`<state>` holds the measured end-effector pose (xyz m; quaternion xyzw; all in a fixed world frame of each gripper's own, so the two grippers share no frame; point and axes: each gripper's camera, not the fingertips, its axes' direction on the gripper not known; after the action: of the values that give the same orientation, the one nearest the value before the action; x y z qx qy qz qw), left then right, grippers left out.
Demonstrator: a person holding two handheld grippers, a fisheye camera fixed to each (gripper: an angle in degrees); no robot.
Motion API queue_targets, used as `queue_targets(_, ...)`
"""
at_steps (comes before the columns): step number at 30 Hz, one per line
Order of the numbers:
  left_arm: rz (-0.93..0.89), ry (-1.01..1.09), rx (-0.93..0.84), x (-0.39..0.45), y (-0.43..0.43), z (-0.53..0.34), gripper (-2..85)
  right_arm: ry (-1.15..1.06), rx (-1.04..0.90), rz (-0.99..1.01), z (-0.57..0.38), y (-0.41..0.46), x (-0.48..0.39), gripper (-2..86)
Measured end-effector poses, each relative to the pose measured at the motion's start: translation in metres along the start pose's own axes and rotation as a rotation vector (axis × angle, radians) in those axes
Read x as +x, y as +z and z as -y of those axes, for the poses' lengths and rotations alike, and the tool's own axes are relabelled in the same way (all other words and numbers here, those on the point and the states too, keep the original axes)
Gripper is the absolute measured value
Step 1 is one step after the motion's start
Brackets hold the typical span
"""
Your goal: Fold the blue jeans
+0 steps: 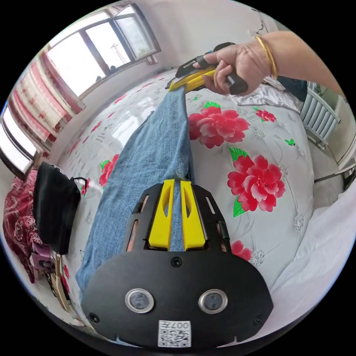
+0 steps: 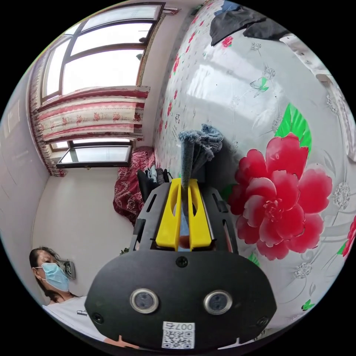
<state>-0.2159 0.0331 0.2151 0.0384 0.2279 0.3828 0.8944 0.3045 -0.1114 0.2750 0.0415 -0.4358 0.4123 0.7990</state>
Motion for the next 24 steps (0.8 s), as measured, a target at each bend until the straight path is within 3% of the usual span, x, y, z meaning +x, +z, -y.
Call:
queue_targets(6, -0.077, -0.238, 0.070, -0.042, -0.010, -0.008, 1.9, 0.051, -0.014, -0.010, 0.007, -0.006, 0.034, 0.0)
queue_targets(10, -0.171, -0.207, 0.053, -0.049, -0.006, -0.005, 0.0, 0.078, 0.001, 0.012, 0.003, -0.007, 0.054, -0.1)
queue_targets(12, -0.260, -0.159, -0.173, -0.036, 0.029, 0.000, -0.7, 0.079, -0.012, -0.004, 0.002, -0.005, 0.056, -0.1)
queue_targets(14, -0.228, -0.154, -0.102, -0.037, 0.024, -0.003, -0.8, 0.065, -0.018, -0.030, -0.001, -0.001, 0.053, 0.0)
queue_targets(17, -0.225, -0.137, -0.108, -0.048, 0.021, 0.001, -0.9, -0.073, -0.067, -0.066, -0.010, 0.016, 0.021, 0.0)
queue_targets(24, -0.287, -0.162, -0.067, -0.100, -0.025, -0.016, -1.0, -0.914, -0.495, -0.290, -0.125, 0.146, -0.150, 0.5)
